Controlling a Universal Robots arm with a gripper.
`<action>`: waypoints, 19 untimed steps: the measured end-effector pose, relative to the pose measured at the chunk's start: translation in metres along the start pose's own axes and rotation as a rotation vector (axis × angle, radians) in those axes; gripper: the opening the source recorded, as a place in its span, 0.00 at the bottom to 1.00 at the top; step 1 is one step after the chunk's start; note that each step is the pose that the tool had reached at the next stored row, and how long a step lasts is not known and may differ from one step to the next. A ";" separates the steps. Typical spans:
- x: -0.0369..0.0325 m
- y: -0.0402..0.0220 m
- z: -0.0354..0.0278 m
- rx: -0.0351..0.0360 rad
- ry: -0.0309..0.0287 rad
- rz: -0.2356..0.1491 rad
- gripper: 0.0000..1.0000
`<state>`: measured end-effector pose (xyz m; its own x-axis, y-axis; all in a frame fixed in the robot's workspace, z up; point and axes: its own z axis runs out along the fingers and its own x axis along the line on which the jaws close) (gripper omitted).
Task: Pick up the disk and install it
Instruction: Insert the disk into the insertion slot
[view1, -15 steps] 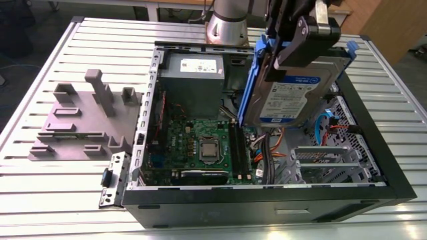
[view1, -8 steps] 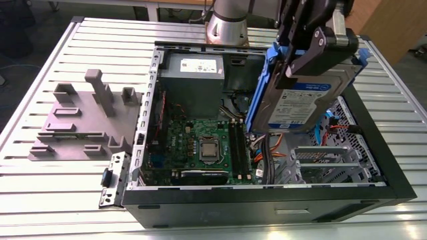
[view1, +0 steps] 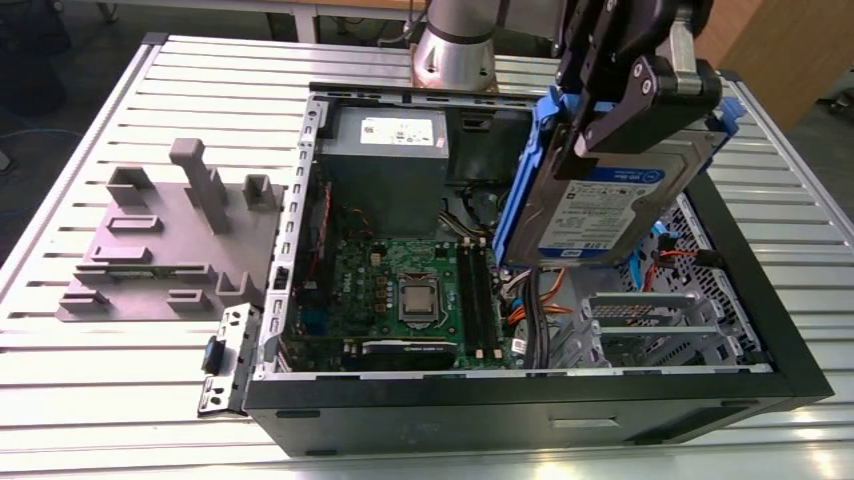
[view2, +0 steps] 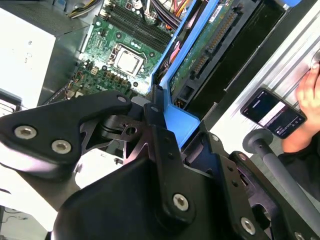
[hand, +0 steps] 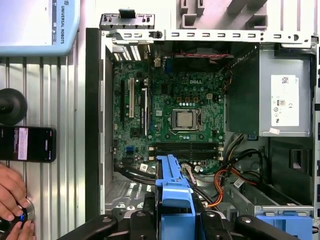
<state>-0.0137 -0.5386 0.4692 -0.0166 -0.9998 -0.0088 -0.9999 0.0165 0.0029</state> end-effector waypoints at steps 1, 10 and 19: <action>0.0004 -0.0001 0.0001 -0.0001 0.0001 0.000 0.36; 0.0071 -0.0195 0.0021 -0.0013 0.0003 0.000 0.36; 0.0229 -0.0316 0.0058 -0.0015 0.0004 0.000 0.36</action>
<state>0.0175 -0.5620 0.4631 -0.0166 -0.9998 -0.0084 -0.9999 0.0165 0.0044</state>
